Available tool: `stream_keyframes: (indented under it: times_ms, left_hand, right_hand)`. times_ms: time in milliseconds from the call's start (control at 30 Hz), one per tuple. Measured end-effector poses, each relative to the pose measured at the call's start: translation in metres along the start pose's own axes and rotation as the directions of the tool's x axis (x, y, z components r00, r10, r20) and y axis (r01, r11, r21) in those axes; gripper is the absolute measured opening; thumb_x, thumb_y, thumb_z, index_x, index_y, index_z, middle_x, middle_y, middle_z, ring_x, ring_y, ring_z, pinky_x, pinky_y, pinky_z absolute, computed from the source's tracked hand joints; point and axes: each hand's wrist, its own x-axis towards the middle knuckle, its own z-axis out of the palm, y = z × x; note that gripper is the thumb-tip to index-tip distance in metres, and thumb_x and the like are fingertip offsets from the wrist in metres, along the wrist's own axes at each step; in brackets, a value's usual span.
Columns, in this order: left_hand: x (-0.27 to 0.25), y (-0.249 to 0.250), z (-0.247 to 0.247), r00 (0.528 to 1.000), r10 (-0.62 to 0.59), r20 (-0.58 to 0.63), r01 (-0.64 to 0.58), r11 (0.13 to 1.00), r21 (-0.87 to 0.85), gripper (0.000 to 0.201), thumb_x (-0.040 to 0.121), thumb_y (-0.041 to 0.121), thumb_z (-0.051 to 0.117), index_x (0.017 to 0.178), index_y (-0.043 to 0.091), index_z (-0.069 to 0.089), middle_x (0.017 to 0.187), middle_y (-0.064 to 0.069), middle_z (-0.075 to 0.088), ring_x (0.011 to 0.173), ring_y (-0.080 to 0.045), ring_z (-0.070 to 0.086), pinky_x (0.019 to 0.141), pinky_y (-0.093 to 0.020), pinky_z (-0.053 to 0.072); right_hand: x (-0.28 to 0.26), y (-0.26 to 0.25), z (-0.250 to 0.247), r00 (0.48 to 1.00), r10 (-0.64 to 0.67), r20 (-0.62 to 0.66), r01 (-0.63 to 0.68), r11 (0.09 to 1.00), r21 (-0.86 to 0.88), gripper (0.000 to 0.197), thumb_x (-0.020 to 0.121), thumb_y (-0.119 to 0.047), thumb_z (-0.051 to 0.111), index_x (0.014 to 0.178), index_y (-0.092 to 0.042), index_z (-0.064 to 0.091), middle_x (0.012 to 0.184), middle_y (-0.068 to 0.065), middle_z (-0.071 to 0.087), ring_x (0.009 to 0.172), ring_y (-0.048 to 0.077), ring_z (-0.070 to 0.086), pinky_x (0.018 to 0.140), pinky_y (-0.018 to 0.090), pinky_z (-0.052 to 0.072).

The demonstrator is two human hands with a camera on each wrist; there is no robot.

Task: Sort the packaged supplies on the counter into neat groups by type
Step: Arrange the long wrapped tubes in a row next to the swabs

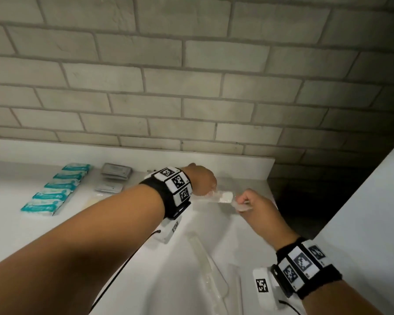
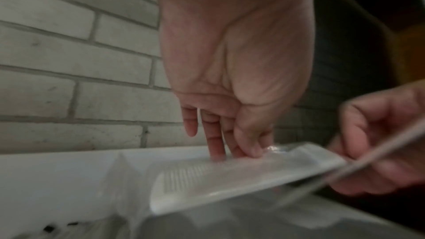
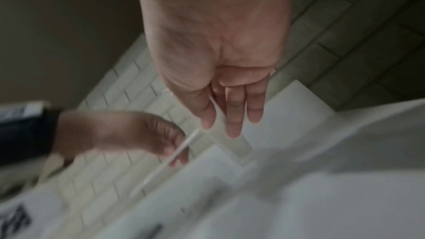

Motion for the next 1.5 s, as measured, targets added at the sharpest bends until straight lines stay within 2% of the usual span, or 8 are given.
stream_keyframes:
  times_ms: [233,400,700,833,967,1167,1367,1500]
  left_hand:
    - [0.039,-0.011,0.023,0.929,0.151,-0.337,-0.210,0.967,-0.145,0.032,0.095,0.009,0.046,0.116,0.019,0.068,0.120,-0.001,0.063,0.110,-0.023,0.056,0.088,-0.028,0.042]
    - [0.028,-0.034,0.057,0.985,0.084,-0.154,-0.123,0.955,-0.269,0.033,0.094,0.011,0.046,0.110,0.023,0.073,0.128,0.004,0.062,0.118,-0.017,0.054,0.095,-0.022,0.037]
    - [0.036,0.017,0.085,0.970,-0.241,0.031,0.240,0.935,-0.262,0.050,0.079,0.054,0.069,0.096,0.007,0.062,0.107,-0.009,0.066,0.098,-0.025,0.064,0.078,-0.032,0.051]
    - [0.042,0.012,0.090,0.939,-0.337,0.070,0.340,0.878,-0.337,0.061,0.077,0.049,0.073,0.116,0.004,0.058,0.139,-0.017,0.050,0.108,-0.027,0.062,0.089,-0.034,0.052]
    - [0.043,0.012,0.088,0.947,-0.312,0.081,0.321,0.891,-0.321,0.053,0.082,0.046,0.069,0.111,0.003,0.060,0.113,-0.010,0.066,0.104,-0.026,0.063,0.083,-0.033,0.049]
    - [0.048,0.000,0.096,0.965,-0.262,-0.014,0.239,0.903,-0.357,0.086,0.080,0.042,0.072,0.145,0.000,0.033,0.152,-0.014,0.033,0.126,-0.028,0.051,0.101,-0.037,0.045]
    - [0.047,-0.007,0.103,0.964,-0.265,0.022,0.259,0.919,-0.296,0.054,0.083,0.048,0.067,0.117,0.006,0.061,0.115,-0.008,0.064,0.106,-0.026,0.061,0.087,-0.034,0.050]
    - [0.051,-0.013,0.105,0.976,-0.219,0.008,0.212,0.933,-0.290,0.059,0.083,0.047,0.067,0.128,0.010,0.057,0.126,-0.006,0.062,0.114,-0.025,0.057,0.094,-0.036,0.049]
  right_hand:
    - [0.006,0.024,0.005,1.000,0.023,0.004,-0.022,0.992,-0.127,0.016,0.087,-0.020,0.064,0.088,-0.026,0.050,0.100,-0.001,0.067,0.089,0.017,0.064,0.078,0.037,0.053]
    - [0.013,0.035,-0.007,0.840,0.226,0.493,-0.055,0.940,-0.338,0.055,0.075,-0.013,0.071,0.125,-0.031,0.057,0.139,-0.014,0.053,0.123,0.005,0.053,0.107,0.027,0.042]
    - [0.044,0.012,0.026,0.851,0.222,0.477,0.037,0.879,-0.475,0.076,0.087,-0.033,0.067,0.151,-0.021,0.029,0.161,-0.008,0.014,0.147,0.013,0.021,0.119,0.028,0.018]
    - [0.059,0.003,0.037,0.850,0.207,0.485,0.071,0.866,-0.495,0.076,0.089,-0.028,0.066,0.152,-0.018,0.024,0.162,-0.005,0.011,0.147,0.017,0.019,0.119,0.030,0.018]
    - [0.067,-0.002,0.043,0.856,0.208,0.473,0.058,0.871,-0.488,0.077,0.087,-0.027,0.067,0.151,-0.015,0.025,0.158,0.002,0.027,0.142,0.024,0.032,0.114,0.034,0.030]
    - [0.065,0.004,0.043,0.862,0.175,0.476,0.059,0.897,-0.437,0.080,0.088,-0.025,0.067,0.152,-0.018,0.022,0.162,-0.004,0.010,0.148,0.014,0.016,0.120,0.029,0.017]
    - [0.068,0.001,0.045,0.887,0.203,0.414,-0.005,0.902,-0.431,0.083,0.079,-0.025,0.077,0.148,-0.016,0.032,0.153,0.001,0.037,0.136,0.022,0.041,0.113,0.035,0.033]
    - [0.072,-0.006,0.045,0.836,0.199,0.511,0.114,0.849,-0.517,0.079,0.088,-0.031,0.066,0.153,-0.017,0.022,0.163,-0.004,0.006,0.147,0.018,0.018,0.118,0.031,0.019]
